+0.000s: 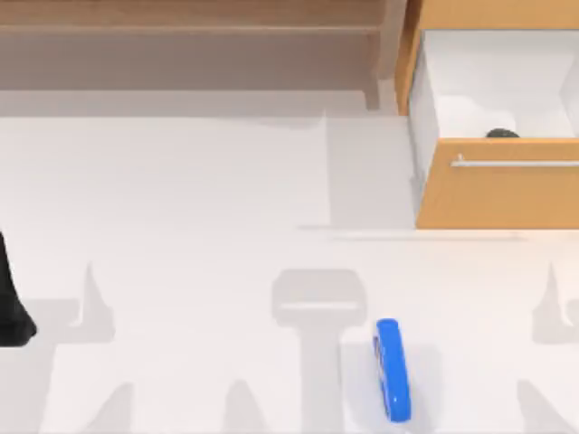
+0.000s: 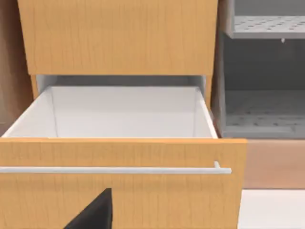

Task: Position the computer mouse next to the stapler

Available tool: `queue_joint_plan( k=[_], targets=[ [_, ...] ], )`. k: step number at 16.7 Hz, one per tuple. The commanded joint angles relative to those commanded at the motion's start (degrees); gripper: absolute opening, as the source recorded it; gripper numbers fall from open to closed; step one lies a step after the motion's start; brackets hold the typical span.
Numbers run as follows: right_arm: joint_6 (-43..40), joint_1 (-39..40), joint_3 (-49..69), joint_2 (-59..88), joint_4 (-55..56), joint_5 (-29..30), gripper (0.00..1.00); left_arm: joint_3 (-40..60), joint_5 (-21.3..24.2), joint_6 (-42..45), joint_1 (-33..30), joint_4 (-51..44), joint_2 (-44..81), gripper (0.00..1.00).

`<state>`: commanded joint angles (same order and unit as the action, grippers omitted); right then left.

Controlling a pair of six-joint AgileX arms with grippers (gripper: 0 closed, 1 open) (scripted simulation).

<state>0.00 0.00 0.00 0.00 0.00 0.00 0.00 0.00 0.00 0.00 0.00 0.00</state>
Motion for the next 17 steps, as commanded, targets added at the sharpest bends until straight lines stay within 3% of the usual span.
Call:
queue_joint_plan(
  k=[7, 17],
  targets=[
    [0.7, 0.6, 8.1, 7.9, -4.9, 0.1, 1.00, 0.0, 0.0, 0.0, 0.0, 0.0, 0.0, 1.00],
    [3.8, 2.9, 46.4, 52.4, -25.6, 0.4, 1.00, 0.0, 0.0, 0.0, 0.0, 0.0, 0.0, 1.00]
  ],
)
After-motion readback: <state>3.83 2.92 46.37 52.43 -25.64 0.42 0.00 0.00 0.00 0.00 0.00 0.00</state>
